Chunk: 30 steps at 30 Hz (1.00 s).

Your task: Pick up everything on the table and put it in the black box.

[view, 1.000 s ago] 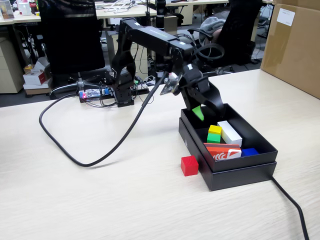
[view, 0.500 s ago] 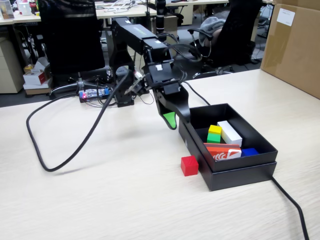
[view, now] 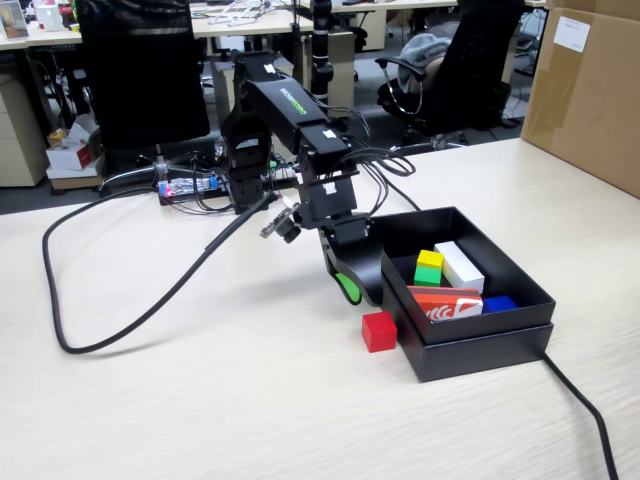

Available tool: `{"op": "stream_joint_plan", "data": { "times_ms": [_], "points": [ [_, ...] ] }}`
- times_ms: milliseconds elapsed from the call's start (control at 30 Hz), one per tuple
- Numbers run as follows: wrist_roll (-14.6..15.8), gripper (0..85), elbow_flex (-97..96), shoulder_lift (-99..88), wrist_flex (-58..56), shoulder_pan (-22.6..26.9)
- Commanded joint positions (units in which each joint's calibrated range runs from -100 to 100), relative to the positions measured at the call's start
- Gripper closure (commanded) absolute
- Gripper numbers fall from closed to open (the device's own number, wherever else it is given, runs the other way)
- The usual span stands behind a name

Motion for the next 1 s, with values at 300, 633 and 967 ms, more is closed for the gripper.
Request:
{"op": "stream_joint_plan", "data": {
  "times_ms": [300, 633, 967],
  "points": [
    [0.1, 38.3, 9.3, 8.4, 1.7, 0.1],
    [-0.7, 60.8, 9.1, 10.8, 0.6, 0.8],
    [-0.9, 81.0, 9.4, 8.6, -4.3, 0.9]
  ]
}}
